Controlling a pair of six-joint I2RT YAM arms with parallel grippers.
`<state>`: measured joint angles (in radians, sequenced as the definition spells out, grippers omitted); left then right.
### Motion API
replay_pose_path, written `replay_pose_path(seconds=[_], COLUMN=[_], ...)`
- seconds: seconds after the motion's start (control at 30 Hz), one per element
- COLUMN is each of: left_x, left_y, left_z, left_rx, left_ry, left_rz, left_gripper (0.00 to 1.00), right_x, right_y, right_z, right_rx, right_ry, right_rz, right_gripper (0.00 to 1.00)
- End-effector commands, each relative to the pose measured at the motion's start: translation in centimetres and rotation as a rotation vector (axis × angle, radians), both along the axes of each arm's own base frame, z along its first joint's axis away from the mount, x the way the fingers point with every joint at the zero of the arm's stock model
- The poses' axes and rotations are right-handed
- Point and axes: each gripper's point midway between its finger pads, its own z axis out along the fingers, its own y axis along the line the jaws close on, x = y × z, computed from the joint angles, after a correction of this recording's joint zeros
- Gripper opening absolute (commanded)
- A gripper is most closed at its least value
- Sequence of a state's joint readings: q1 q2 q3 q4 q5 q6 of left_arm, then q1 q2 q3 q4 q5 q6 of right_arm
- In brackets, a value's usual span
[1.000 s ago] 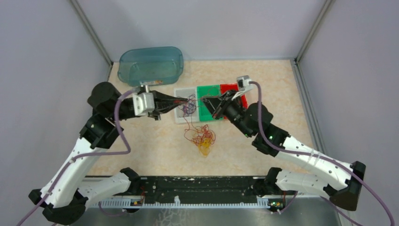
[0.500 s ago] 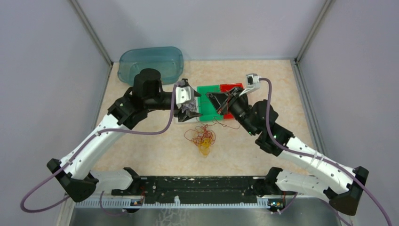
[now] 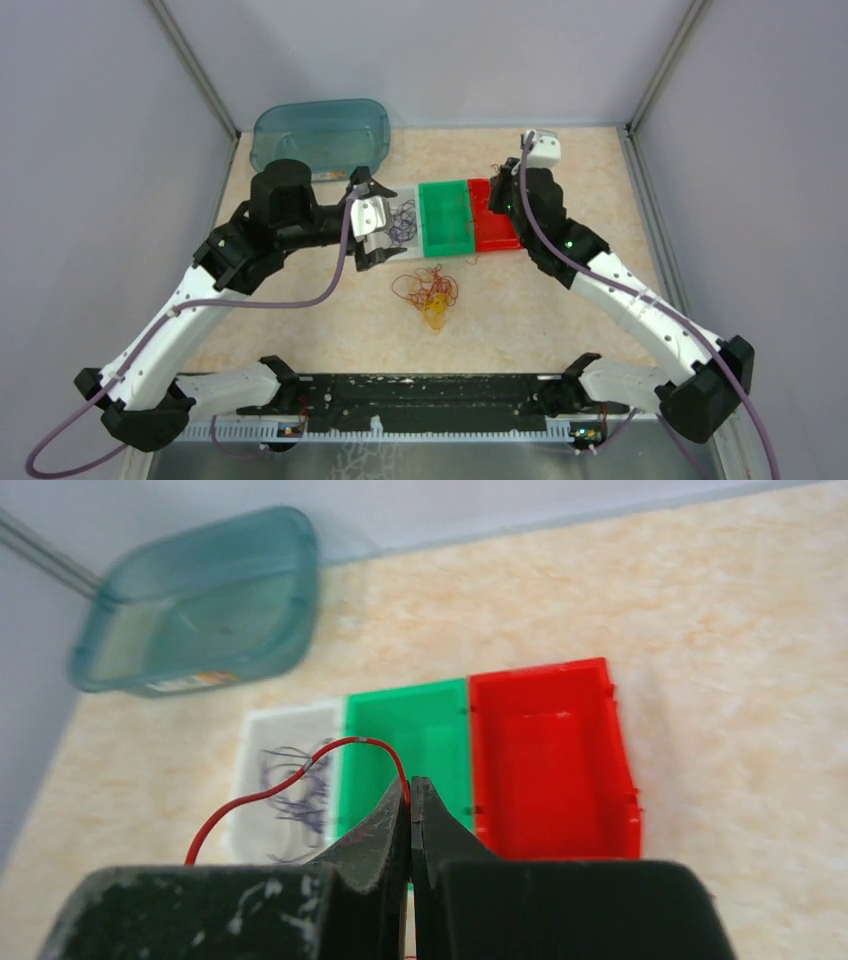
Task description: Untangle the cables
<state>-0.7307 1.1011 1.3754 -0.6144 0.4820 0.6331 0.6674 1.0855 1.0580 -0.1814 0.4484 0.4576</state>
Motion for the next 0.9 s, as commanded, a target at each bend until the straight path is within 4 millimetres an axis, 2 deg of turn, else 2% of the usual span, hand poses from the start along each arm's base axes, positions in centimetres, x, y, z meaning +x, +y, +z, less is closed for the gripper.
replay_pose_path(seconds=[0.0, 0.2, 0.3, 0.47, 0.73, 0.87], left_x=[-0.7, -1.4, -1.7, -2.0, -2.4, -2.4], left_y=[1.2, 2.0, 2.2, 2.6, 2.9, 3.1], left_z=[-0.4, -0.2, -0.3, -0.1, 0.1, 0.0], left_rx=[0.014, 0.007, 0.000, -0.008, -0.013, -0.008], left_ry=[0.001, -0.014, -0.014, -0.022, -0.025, -0.033], left_rz=[0.027, 0.030, 0.033, 0.033, 0.036, 0.036], left_gripper=[1.00, 1.00, 0.99, 0.99, 0.99, 0.99], right_x=[2.4, 5.7, 7.0, 8.5, 10.8, 11.7], right_y=[-3.5, -7.2, -8.4, -8.8, -10.4, -11.5], right_z=[-0.5, -1.0, -1.5, -1.8, -4.7, -5.4], right_rx=[-0.159, -0.208, -0.261, -0.321, -0.445, -0.471], right_ry=[0.015, 0.068, 0.103, 0.119, 0.177, 0.197], right_rz=[-0.126, -0.251, -0.309, -0.351, -0.445, -0.493], right_gripper=[0.00, 0.00, 0.00, 0.00, 0.00, 0.00])
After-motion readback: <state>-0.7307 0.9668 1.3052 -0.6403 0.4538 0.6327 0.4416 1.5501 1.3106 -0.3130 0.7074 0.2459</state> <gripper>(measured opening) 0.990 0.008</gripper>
